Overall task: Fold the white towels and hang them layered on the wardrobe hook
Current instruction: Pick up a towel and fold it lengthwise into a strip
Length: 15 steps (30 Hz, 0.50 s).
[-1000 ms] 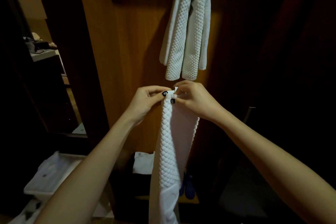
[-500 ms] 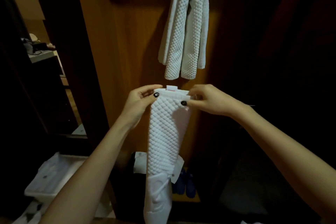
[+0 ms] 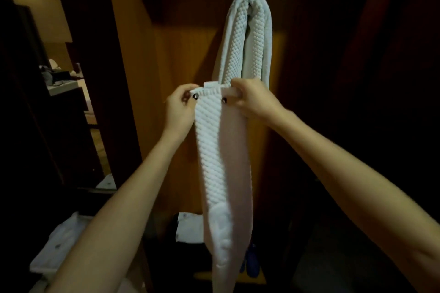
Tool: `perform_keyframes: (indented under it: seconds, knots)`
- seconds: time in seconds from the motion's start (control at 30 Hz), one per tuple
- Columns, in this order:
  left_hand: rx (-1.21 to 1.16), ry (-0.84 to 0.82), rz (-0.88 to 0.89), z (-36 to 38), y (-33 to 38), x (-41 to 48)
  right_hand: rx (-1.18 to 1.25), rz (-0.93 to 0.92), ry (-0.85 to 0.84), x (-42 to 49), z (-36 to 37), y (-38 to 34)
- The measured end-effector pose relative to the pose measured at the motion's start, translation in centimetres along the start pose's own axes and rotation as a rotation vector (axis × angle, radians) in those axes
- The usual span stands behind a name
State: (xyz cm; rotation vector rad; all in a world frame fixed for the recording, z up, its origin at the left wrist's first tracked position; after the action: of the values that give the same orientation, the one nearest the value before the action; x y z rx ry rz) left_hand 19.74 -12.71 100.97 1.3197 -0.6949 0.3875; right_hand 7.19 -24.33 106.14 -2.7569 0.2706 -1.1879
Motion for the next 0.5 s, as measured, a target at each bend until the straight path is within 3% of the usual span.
perform_keyframes:
  seconds: [0.17,0.23,0.37,0.5]
  knots:
    - [-0.074,-0.068,0.07,-0.3,-0.1,-0.2,0.203,-0.063,0.162,-1.9,0.3,2.1]
    - [-0.112,-0.085,0.059,0.3,0.6,0.0,0.29,0.045,0.204,-1.9,0.3,3.4]
    - [-0.263,-0.105,-0.044,1.7,0.3,-0.1,0.786,0.461,0.048,-1.9,1.2,5.5]
    - [-0.361,-0.131,-0.156,2.4,-0.6,-0.8,0.916,0.429,-0.071,-2.6,2.2,5.3]
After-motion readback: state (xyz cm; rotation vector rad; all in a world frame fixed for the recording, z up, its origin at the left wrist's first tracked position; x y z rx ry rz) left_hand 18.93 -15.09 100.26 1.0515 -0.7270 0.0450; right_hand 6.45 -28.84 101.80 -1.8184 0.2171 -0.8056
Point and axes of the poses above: each hand's wrist, its own x-axis towards the middle knuckle, its own z-axis out of the palm, y = z × x, the point moved 5 cm from there along x, towards the middle knuckle, and after that the axes turned 11 degrees about y, right-handed, at the moved point
